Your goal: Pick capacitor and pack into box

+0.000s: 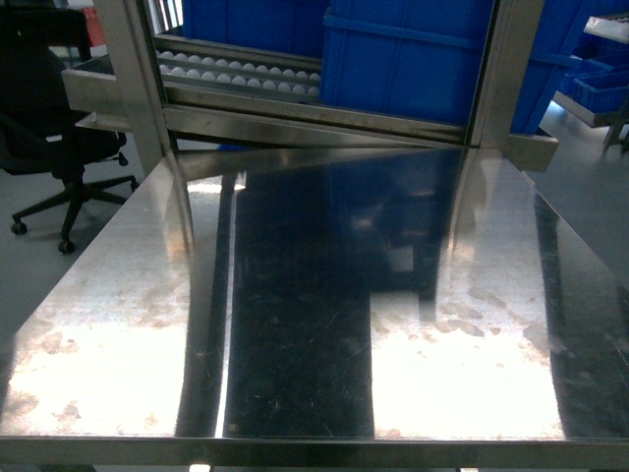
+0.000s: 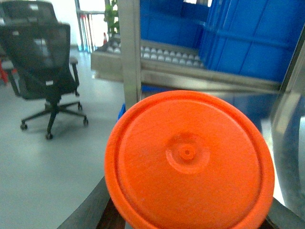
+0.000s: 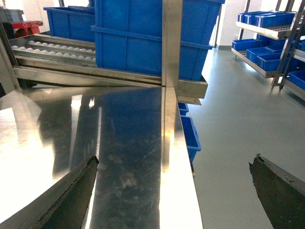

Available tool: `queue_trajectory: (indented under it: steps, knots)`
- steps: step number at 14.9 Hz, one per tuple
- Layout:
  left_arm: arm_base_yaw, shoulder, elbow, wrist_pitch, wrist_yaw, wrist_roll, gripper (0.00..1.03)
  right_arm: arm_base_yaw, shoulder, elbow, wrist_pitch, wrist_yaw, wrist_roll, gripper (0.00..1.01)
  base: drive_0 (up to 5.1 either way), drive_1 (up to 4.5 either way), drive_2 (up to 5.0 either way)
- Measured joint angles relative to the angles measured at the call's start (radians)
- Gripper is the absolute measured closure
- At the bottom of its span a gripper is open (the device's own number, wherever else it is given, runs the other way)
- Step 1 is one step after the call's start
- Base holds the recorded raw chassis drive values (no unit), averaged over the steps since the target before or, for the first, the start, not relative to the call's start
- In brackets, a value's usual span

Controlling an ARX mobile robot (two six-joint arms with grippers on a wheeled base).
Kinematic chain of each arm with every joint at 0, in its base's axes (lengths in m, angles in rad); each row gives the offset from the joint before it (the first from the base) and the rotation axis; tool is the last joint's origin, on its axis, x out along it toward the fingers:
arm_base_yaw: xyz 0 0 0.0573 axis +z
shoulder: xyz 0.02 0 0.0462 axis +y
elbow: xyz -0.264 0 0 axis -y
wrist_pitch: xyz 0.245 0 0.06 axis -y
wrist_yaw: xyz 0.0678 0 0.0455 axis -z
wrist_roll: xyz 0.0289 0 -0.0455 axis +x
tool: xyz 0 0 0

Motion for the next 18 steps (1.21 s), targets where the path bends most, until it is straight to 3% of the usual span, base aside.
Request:
queue_trajectory:
  steps: [2,18]
  knots:
    - [0.000,-0.126,-0.001,-0.132,0.000,0.000,0.59,0.000,0.000,0.000,0.000,0.000,0.000,0.03,0.0,0.00,0.0]
    - [0.000,-0.127,-0.001,-0.129,0.000,0.000,0.59,0.000,0.000,0.000,0.000,0.000,0.000,0.03,0.0,0.00,0.0]
